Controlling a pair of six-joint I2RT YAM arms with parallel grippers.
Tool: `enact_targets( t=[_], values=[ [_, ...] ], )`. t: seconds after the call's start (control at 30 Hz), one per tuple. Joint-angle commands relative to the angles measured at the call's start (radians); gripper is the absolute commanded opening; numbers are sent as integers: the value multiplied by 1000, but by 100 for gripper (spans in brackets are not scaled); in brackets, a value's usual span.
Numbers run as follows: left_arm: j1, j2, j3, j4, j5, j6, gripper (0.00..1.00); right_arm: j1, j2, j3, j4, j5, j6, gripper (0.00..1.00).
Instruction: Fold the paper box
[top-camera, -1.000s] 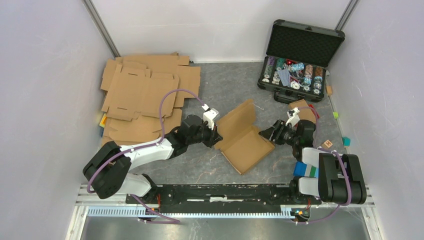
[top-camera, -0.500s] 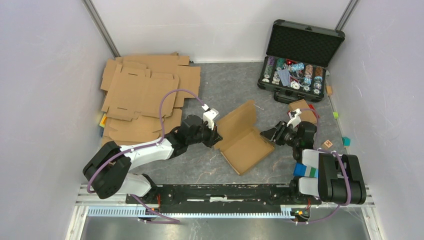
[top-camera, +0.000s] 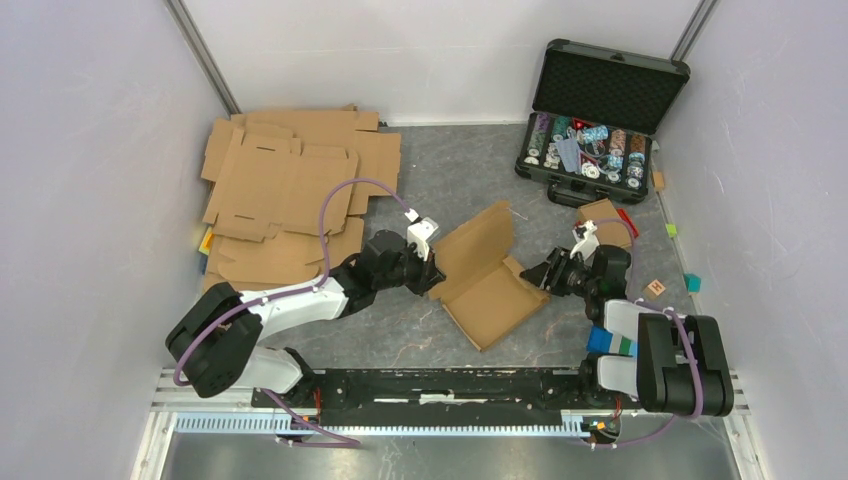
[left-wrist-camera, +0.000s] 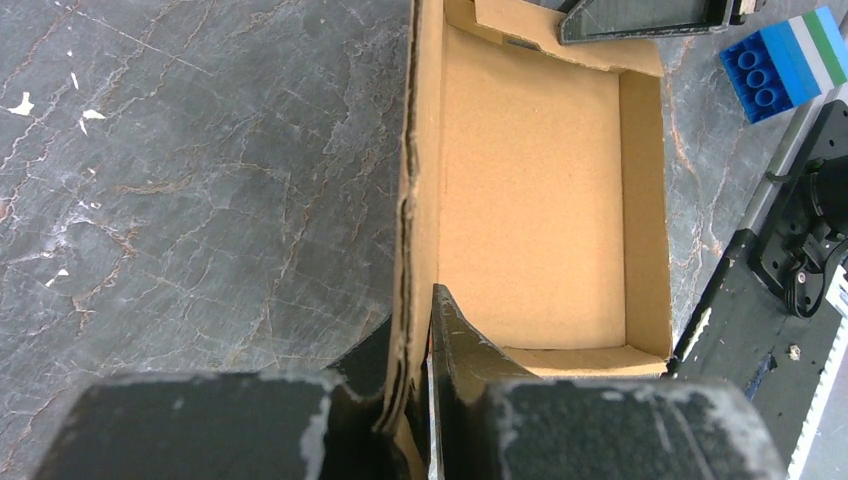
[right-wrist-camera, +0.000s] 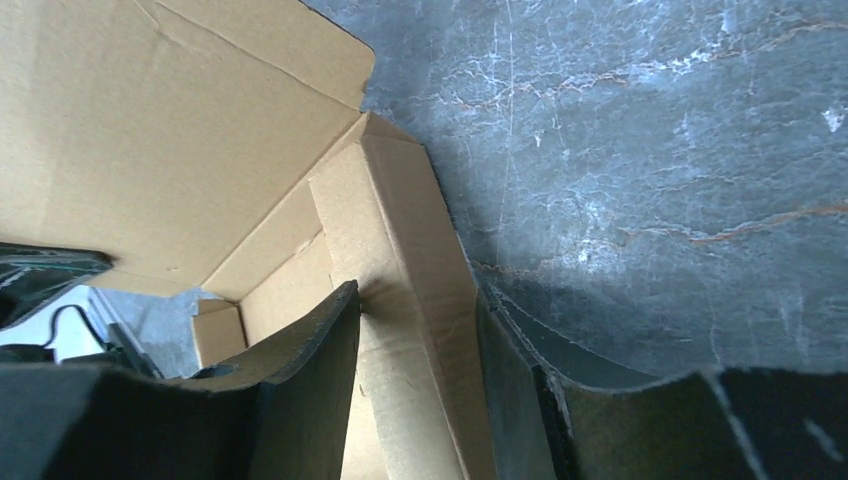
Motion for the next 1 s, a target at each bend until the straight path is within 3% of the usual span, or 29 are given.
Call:
enact_targets(
  t=[0.0,0.2,0.33,0.8,0.97],
  values=[
    [-8,-9,32,16,-2,38,13,20,-37,25,-99,77,-118,52],
    [-18,-16,33,15,-5,50,13,64,-57,57,-180,183,-191,53],
    [-43,-27,41,-11,-56,81,12,118,-90,64,-204,224,-225,58],
    [-209,-32,90,-97,-281,220,12,143,-124,64,-267,322,-275,58],
    [-260,-43,111,-125,-325,239,12,153,-163,64,-298,391,-286,67]
  ],
)
